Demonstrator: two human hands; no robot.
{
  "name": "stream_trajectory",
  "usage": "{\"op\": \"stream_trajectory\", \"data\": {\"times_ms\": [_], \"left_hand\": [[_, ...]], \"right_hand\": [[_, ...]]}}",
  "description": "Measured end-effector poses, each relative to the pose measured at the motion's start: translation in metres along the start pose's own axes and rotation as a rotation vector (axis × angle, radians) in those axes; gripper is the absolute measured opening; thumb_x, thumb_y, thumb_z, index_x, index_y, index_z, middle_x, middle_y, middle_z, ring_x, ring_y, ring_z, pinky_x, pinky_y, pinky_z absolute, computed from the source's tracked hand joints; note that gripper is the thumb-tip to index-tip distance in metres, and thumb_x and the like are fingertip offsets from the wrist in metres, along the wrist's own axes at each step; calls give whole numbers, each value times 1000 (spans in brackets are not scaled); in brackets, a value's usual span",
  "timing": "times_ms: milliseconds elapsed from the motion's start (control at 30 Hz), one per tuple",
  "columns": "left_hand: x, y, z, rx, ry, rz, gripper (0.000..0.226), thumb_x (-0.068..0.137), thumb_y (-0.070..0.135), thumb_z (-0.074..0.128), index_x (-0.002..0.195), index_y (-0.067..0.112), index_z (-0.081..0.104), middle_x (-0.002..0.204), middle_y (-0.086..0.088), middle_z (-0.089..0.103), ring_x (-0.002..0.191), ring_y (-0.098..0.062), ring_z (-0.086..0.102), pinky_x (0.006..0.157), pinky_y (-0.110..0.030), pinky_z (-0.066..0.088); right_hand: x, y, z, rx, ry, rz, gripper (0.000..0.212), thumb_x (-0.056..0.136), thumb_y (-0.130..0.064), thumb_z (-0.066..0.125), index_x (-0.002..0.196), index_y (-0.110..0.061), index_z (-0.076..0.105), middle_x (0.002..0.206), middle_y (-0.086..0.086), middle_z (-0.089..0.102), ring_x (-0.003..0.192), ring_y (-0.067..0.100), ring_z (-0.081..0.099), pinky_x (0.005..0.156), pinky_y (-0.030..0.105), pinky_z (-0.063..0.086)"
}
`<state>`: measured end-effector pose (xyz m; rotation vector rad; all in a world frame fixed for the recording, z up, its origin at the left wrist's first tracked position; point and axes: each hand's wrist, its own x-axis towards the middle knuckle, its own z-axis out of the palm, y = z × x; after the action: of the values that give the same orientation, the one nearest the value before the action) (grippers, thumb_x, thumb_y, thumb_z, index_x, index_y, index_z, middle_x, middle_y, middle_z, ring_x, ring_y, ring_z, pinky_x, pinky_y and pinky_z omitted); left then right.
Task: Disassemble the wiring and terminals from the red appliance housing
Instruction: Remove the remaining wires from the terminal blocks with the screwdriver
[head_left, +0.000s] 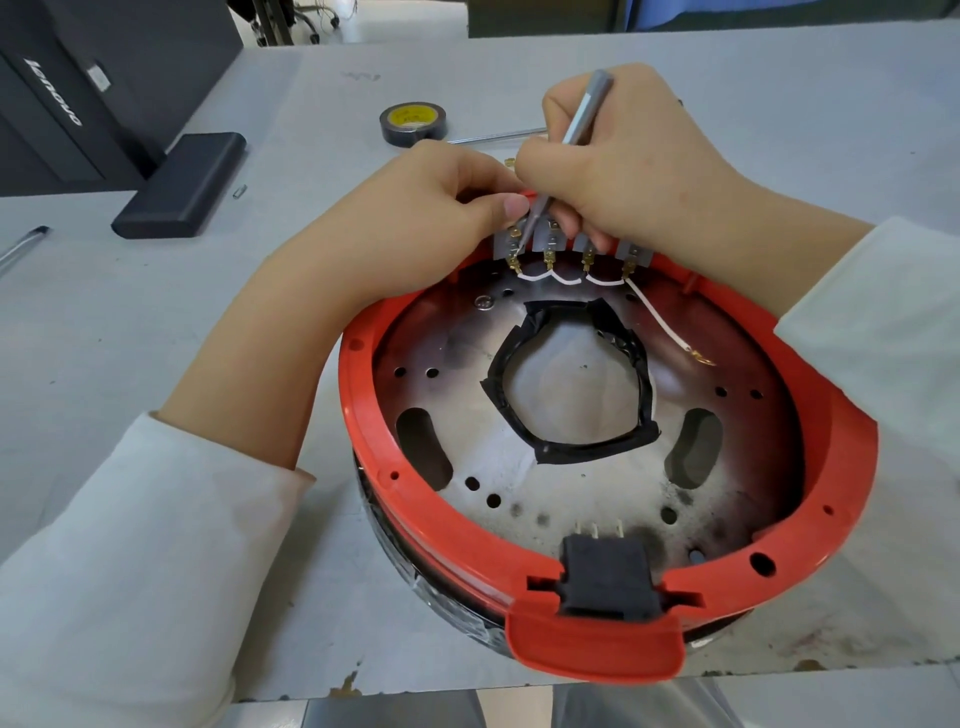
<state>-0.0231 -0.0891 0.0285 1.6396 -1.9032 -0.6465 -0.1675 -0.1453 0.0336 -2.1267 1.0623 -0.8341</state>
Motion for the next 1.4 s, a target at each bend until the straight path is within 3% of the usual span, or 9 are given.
{"op": "stream_trajectory", "data": {"times_ms": [167, 367, 667, 800, 933, 1133, 1300, 1400], "left_hand": [[0, 1, 0, 12, -9, 4, 22, 97, 26, 48, 109, 30, 67, 105, -4, 70, 103, -20, 60, 93, -33, 44], [2, 1, 1, 14, 10, -5, 22, 97, 26, 50, 110, 32, 66, 103, 9, 69, 95, -3, 60, 85, -13, 41], [5, -4, 0, 23, -1, -10, 24, 96, 29, 52, 116, 28, 65, 107, 14, 68, 102, -2, 60, 97, -24, 43], [5, -5, 0, 4, -3, 9, 21, 96, 28, 51, 108, 35, 66, 102, 18, 68, 95, 2, 60, 86, -11, 41], [5, -5, -1, 1, 7, -1, 20, 96, 30, 50, 104, 36, 66, 101, -2, 70, 96, -15, 59, 76, -15, 42], [2, -3, -1, -63, -7, -26, 19, 96, 27, 52, 103, 36, 67, 98, 15, 70, 93, 0, 60, 84, -10, 41], [2, -4, 0, -48, -5, -20, 19, 96, 29, 51, 93, 43, 63, 103, -3, 70, 99, -18, 59, 82, -21, 43], [2, -4, 0, -38, -10, -8, 19, 96, 27, 50, 95, 41, 63, 102, -8, 69, 97, -21, 59, 78, -21, 43]], "right_hand": [[4, -4, -3, -21, -60, 54, 29, 79, -10, 50, 55, -16, 35, 34, -3, 47, 25, 12, 39, 36, 17, 32], [9, -4, -5, -20, -83, 114, 29, 80, -9, 48, 55, -16, 36, 33, -4, 48, 25, 10, 40, 34, 15, 30], [6, 2, -3, 102, 7, 60, 31, 81, -8, 49, 54, -15, 35, 33, -3, 46, 24, 11, 35, 32, 14, 26], [2, 3, -2, 64, 20, 7, 29, 80, -9, 51, 56, -16, 35, 36, -1, 47, 26, 13, 39, 33, 14, 27], [-3, 3, 2, 7, 52, -52, 32, 83, -10, 54, 58, -17, 35, 49, 5, 46, 27, 6, 45, 32, 16, 30], [-4, 2, 2, 56, 108, -68, 33, 83, -8, 54, 59, -15, 34, 55, 15, 45, 28, 8, 47, 32, 18, 29], [-9, 1, 7, -32, 154, -113, 32, 83, -10, 57, 59, -12, 36, 56, 16, 43, 39, 12, 41, 39, 19, 26], [-9, 1, 7, 8, 139, -86, 32, 84, -8, 56, 59, -12, 35, 52, 14, 43, 31, 9, 46, 35, 17, 27]]}}
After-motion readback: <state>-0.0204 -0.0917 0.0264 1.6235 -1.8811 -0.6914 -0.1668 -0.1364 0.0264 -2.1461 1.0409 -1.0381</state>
